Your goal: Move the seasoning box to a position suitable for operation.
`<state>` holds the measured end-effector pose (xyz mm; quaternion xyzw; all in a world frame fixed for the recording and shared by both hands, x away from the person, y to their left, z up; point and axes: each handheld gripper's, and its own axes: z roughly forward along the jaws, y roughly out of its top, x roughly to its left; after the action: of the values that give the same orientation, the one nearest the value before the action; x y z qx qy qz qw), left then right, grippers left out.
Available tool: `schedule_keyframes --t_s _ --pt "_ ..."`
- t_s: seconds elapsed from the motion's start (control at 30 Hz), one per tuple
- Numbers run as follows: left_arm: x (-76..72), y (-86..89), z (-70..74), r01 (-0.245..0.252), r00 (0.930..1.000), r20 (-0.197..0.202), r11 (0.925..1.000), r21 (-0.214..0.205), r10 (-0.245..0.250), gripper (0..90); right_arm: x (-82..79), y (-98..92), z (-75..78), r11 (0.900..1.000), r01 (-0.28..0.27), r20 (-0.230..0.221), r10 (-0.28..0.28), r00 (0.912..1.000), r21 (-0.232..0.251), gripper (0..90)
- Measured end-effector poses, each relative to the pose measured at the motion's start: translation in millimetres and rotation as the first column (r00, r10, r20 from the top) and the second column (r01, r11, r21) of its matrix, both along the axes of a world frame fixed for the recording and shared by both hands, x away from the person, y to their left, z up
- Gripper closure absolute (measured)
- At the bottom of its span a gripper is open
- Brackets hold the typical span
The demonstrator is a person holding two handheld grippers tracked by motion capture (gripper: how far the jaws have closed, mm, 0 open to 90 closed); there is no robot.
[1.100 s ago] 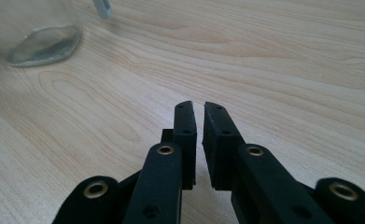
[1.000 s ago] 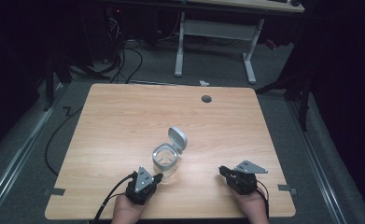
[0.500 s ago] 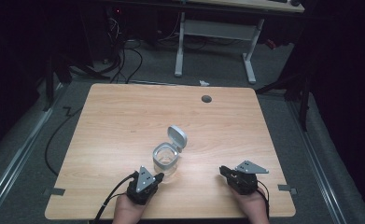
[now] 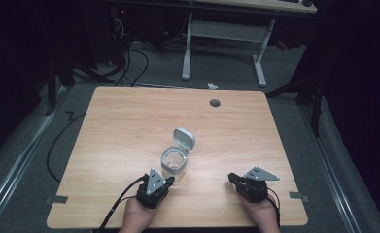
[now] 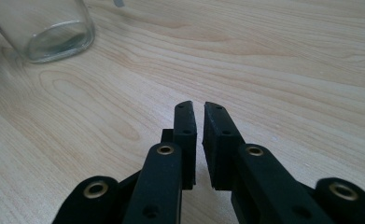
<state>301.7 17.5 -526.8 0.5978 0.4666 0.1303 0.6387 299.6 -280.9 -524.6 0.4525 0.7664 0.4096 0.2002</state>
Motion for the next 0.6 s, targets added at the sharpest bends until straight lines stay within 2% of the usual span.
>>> schedule_keyframes --t_s 0.27,0.4,0.6 --pt "14.5 -13.4 0.9 -0.001 1.0000 -0.003 1.0000 -0.002 0.001 90.0 0.0 -1.4 0.2 1.0000 -0.002 0.003 0.002 1.0000 0.004 83.9" --pt "24.9 -20.0 1.7 -0.017 0.9998 -0.005 0.9997 -0.015 0.017 90.0 -0.5 -2.3 0.6 1.0000 -0.001 0.001 0.001 1.0000 0.004 83.9" --pt "32.3 -26.8 2.5 -0.022 0.9997 -0.005 0.9994 -0.025 0.022 90.0 -0.7 -2.7 0.4 1.0000 0.004 0.000 -0.004 1.0000 0.008 84.0"
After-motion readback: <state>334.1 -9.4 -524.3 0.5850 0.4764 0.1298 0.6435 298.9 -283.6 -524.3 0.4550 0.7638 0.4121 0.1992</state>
